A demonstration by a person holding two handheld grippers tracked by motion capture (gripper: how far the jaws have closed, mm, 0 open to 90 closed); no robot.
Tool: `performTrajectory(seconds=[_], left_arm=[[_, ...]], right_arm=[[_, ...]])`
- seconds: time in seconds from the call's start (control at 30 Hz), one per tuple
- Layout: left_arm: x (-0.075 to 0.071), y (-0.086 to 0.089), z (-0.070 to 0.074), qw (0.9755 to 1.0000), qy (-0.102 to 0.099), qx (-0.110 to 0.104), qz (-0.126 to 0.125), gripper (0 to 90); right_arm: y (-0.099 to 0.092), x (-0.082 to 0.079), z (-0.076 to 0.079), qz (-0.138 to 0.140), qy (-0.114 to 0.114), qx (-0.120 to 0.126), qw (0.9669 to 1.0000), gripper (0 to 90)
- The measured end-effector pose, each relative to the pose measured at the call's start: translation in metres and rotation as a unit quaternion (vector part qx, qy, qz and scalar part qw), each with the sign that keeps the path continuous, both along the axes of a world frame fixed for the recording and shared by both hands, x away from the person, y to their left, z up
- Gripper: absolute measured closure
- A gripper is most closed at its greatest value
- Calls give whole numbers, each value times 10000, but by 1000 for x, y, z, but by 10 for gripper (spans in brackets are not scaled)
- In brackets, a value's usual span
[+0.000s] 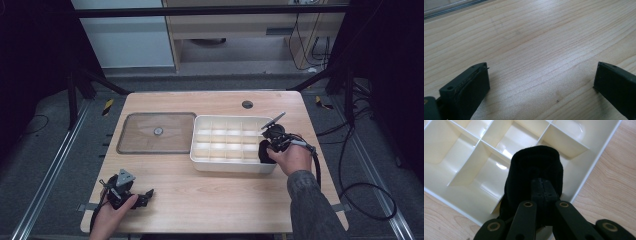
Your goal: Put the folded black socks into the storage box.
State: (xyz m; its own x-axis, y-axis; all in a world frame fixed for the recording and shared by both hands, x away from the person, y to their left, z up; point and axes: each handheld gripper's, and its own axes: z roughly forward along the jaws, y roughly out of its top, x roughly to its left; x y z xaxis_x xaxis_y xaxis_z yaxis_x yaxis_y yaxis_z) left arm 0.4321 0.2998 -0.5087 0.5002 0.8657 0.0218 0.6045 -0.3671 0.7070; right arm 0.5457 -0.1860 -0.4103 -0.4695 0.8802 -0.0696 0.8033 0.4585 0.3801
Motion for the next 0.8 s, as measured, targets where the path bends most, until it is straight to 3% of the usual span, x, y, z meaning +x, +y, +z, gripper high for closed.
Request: performTrajectory(seconds=[0.23, 0.8], left_arm=[[0, 0, 0, 10000, -1, 1, 0, 0], [0, -1, 0, 10000, -9, -2, 7, 0]], right_arm=[[-3, -3, -4, -43, -27, 135, 9999, 900], [0, -8, -13, -93, -66, 94, 9999, 900]])
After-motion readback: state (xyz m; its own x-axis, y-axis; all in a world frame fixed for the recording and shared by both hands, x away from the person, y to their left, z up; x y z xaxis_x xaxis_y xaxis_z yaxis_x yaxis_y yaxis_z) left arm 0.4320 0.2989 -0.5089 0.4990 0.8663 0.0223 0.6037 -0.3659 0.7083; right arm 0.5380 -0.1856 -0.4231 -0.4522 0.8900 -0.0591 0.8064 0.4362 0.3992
